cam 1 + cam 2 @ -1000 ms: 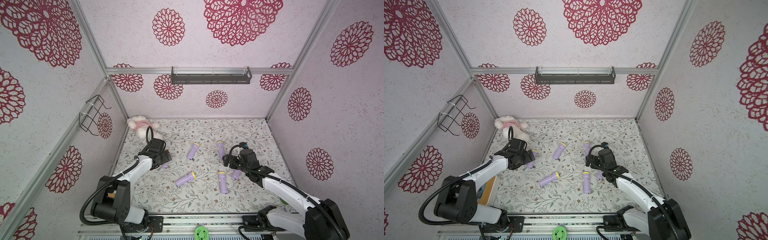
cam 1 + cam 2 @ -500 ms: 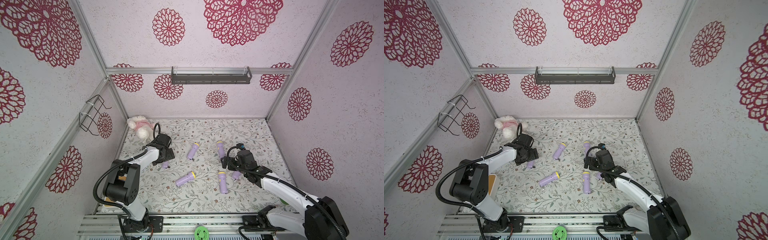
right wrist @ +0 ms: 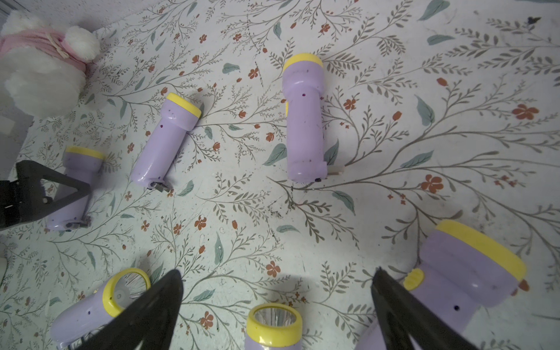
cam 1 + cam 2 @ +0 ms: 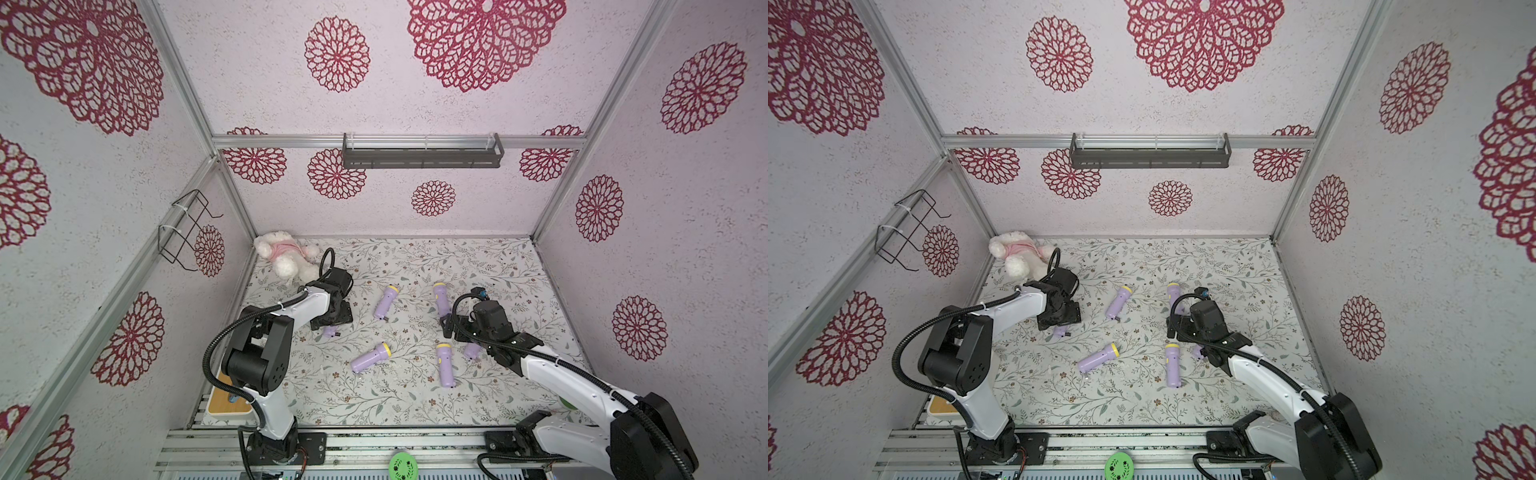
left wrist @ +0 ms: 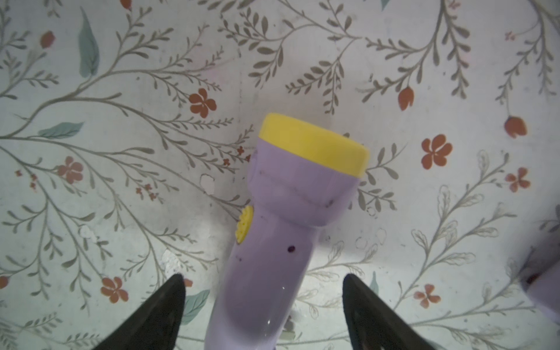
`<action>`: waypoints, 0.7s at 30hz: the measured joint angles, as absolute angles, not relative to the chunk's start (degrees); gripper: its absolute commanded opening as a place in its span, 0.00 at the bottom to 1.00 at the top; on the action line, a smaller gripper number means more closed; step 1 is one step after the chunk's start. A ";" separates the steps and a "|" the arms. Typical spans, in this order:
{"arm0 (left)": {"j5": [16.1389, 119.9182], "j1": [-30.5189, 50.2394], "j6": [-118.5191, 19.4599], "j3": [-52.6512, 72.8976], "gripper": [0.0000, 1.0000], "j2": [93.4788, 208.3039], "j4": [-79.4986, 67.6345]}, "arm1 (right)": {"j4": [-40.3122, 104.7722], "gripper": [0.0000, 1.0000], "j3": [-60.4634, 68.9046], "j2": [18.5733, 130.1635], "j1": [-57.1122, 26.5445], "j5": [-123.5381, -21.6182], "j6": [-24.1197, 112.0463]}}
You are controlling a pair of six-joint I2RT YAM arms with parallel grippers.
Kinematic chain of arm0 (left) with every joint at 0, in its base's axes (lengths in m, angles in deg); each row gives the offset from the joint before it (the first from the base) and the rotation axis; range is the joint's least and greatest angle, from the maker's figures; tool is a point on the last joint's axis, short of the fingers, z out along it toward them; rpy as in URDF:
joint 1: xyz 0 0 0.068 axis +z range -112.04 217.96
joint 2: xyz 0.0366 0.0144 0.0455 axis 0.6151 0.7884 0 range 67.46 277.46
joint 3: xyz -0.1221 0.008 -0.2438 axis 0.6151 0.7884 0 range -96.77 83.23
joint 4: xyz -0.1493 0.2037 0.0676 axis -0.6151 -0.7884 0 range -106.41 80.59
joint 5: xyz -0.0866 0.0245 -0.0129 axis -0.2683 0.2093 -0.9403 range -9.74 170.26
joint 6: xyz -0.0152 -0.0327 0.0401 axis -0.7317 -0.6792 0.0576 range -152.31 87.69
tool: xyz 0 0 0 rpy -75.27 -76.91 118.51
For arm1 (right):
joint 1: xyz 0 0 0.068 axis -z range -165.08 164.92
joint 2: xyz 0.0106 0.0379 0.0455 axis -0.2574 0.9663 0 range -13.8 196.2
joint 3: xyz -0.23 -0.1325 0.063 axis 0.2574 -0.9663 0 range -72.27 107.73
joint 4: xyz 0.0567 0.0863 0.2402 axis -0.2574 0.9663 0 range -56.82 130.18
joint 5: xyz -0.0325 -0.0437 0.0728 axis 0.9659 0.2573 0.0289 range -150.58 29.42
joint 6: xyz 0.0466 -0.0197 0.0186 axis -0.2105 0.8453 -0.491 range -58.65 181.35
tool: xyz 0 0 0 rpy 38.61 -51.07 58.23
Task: Close the plug at the bottom of the flashlight
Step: Pick up the flashlight from the center of the board.
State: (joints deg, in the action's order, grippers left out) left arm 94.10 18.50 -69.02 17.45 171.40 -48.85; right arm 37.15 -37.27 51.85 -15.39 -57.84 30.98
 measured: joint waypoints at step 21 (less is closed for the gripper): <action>97.47 17.62 -68.38 15.35 0.59 174.88 -49.66 | 36.89 0.97 -39.08 51.81 -16.26 -57.84 30.78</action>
